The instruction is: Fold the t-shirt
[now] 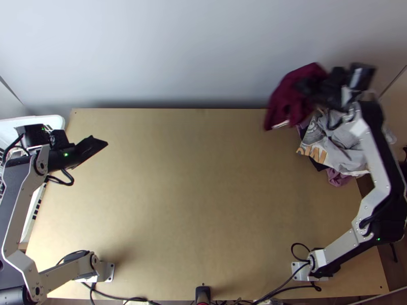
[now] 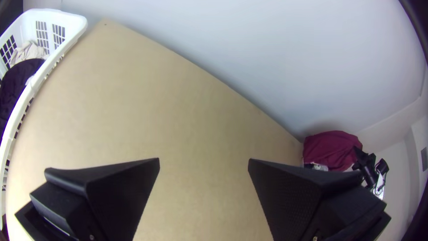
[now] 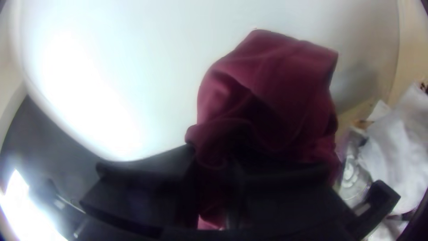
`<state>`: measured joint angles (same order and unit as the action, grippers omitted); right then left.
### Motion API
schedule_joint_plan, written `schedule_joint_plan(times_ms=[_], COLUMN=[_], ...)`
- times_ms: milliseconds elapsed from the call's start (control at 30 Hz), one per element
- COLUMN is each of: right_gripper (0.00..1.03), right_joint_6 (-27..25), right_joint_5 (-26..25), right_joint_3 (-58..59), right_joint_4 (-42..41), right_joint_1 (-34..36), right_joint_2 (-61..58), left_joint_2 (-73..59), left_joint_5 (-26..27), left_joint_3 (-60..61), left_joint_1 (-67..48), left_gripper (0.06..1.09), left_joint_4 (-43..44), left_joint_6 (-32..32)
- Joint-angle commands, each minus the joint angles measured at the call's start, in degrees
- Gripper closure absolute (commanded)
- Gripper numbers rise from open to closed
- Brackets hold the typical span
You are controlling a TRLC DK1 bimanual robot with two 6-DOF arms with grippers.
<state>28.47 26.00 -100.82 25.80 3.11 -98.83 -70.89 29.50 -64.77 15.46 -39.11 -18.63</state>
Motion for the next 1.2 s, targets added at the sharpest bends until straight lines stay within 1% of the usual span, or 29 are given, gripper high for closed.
schedule_joint_plan(times_ms=[0,133,267,367,467,567,633,733,800,867,1000,1167], right_gripper=[1.0,1.0,1.0,1.0,1.0,1.0,1.0,1.0,1.0,1.0,1.0,1.0], right_joint_6=[0.18,0.27,0.27,1.24,2.82,3.79,3.35,0.18,-1.75,-4.83,-7.37,-11.15], right_joint_5=[-1.13,-1.13,-1.04,-1.04,-1.04,-0.77,-0.07,1.16,2.74,3.36,3.27,3.18], right_joint_3=[-10.45,-12.83,-12.39,-13.35,-18.1,-24.52,-24.17,-17.05,-9.14,0.36,20.04,34.99], right_joint_4=[5.66,8.21,8.04,5.75,4.87,7.68,9.0,9.71,9.62,9.0,0.65,-4.8], right_joint_1=[11.21,15.69,20.53,23.52,25.27,26.24,27.38,29.84,32.22,33.54,34.5,32.74], right_joint_2=[-1.54,-1.37,-1.11,-2.42,-5.15,-6.99,-6.38,-3.65,-0.4,3.64,10.14,11.81], left_joint_2=[2.07,2.6,2.87,2.78,2.6,2.6,2.95,4.18,4.89,5.15,5.15,5.06], left_joint_5=[1.97,2.85,3.2,3.64,3.73,3.73,3.73,3.73,3.73,4.34,4.87,4.87], left_joint_3=[3.34,4.13,4.57,5.36,6.06,6.24,6.77,8.35,9.23,10.11,11.34,11.34], left_joint_1=[1.67,2.47,2.91,2.82,2.47,2.29,2.38,2.73,3.43,4.84,6.07,6.07], left_gripper=[0.12,0.12,0.12,0.12,0.12,0.12,0.12,0.12,0.12,0.12,0.12,0.12], left_joint_4=[0.18,0.18,0.18,0.62,1.06,1.14,1.14,1.14,1.14,1.14,1.14,1.14], left_joint_6=[2.11,2.99,3.16,3.25,3.34,3.25,3.08,3.6,4.22,5.01,5.71,5.71])
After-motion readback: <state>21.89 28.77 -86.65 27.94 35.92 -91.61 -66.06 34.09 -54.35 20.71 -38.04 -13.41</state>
